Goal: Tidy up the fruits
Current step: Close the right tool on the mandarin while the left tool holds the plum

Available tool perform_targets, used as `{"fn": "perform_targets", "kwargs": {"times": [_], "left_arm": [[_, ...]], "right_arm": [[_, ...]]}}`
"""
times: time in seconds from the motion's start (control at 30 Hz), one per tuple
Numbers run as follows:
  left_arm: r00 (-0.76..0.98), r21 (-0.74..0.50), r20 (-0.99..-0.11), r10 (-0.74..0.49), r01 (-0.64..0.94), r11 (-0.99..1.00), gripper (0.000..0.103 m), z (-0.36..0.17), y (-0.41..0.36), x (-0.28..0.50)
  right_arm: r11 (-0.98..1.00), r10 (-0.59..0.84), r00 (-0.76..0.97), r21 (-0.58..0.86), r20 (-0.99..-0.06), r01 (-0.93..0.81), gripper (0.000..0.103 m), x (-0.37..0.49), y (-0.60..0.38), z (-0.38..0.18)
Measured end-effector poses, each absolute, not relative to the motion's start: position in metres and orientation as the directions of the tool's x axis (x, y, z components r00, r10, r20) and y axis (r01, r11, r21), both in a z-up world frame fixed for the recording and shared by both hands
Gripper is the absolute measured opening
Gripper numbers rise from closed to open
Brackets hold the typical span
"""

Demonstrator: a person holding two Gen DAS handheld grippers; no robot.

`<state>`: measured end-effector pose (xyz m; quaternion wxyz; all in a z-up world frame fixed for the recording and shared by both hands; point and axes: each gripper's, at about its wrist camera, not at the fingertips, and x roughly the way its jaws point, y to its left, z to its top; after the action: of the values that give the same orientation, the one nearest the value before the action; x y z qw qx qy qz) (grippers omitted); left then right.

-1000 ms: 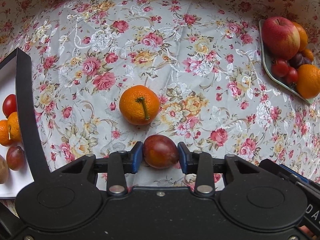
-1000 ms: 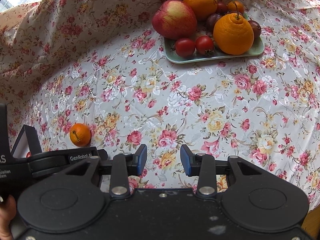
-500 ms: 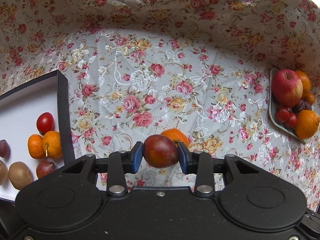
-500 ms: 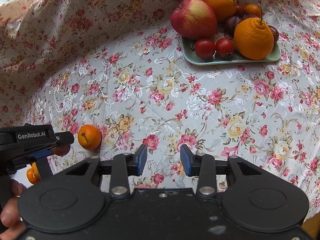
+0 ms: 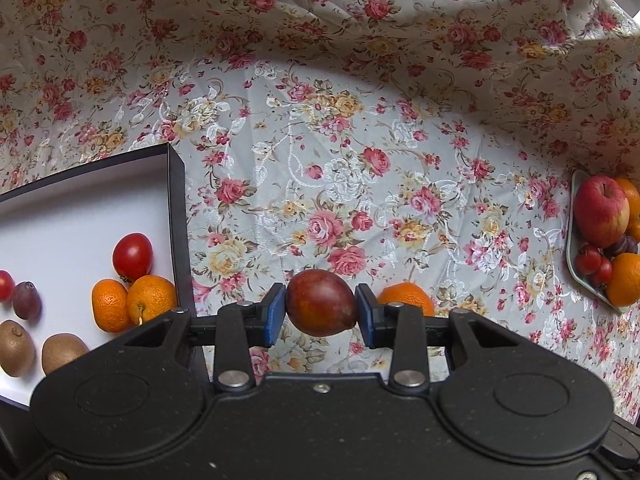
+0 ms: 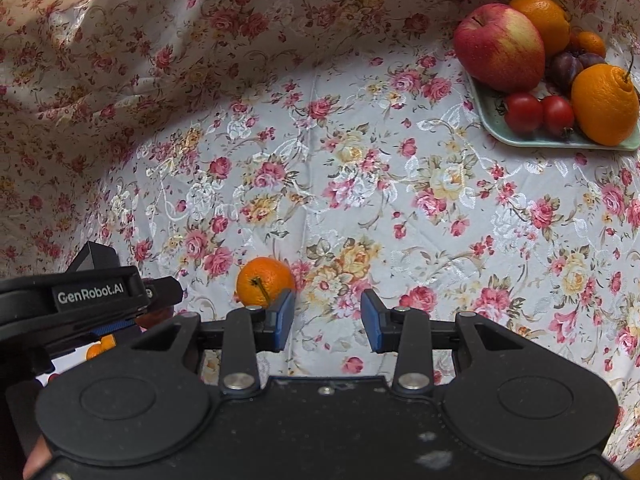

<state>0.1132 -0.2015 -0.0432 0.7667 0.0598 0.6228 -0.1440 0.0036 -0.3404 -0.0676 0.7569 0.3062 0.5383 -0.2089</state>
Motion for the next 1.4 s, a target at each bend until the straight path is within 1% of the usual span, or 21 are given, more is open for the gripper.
{"fn": "perform_targets", "kwargs": {"times": [0.27, 0.43, 0.63, 0.87, 1.1, 1.2, 1.4], "left_arm": [[0.187, -0.095, -0.971, -0.147, 0.261, 0.961, 0.046, -0.042, -0.184, 0.129], [0.191, -0.097, -0.971, -0.146, 0.245, 0.965, 0.046, -0.041, -0.174, 0.137], [0.187, -0.095, -0.972, -0.14, 0.232, 0.968, 0.046, -0.044, -0.164, 0.143], [0.187, -0.097, -0.972, -0.142, 0.232, 0.968, 0.046, -0.043, -0.159, 0.145], [0.188, -0.101, -0.972, -0.144, 0.22, 0.97, 0.046, -0.04, -0.154, 0.146], [0.19, -0.101, -0.971, -0.144, 0.218, 0.971, 0.046, -0.038, -0.153, 0.146], [0.195, -0.094, -0.971, -0.14, 0.23, 0.969, 0.046, -0.035, -0.158, 0.141]], "right_arm": [[0.756, 0.012, 0.354, 0.24, -0.935, 0.61, 0.04, 0.033, -0.319, -0.076], [0.767, 0.01, 0.326, 0.216, -0.945, 0.604, 0.04, 0.046, -0.311, -0.087], [0.779, -0.021, 0.303, 0.174, -0.953, 0.602, 0.046, 0.058, -0.302, -0.096], [0.782, -0.046, 0.275, 0.137, -0.96, 0.608, 0.048, 0.066, -0.296, -0.109], [0.803, -0.071, 0.272, 0.106, -0.96, 0.586, 0.048, 0.069, -0.288, -0.112], [0.813, -0.074, 0.271, 0.099, -0.96, 0.574, 0.046, 0.068, -0.286, -0.112], [0.793, -0.062, 0.258, 0.109, -0.964, 0.599, 0.045, 0.056, -0.295, -0.104]]}}
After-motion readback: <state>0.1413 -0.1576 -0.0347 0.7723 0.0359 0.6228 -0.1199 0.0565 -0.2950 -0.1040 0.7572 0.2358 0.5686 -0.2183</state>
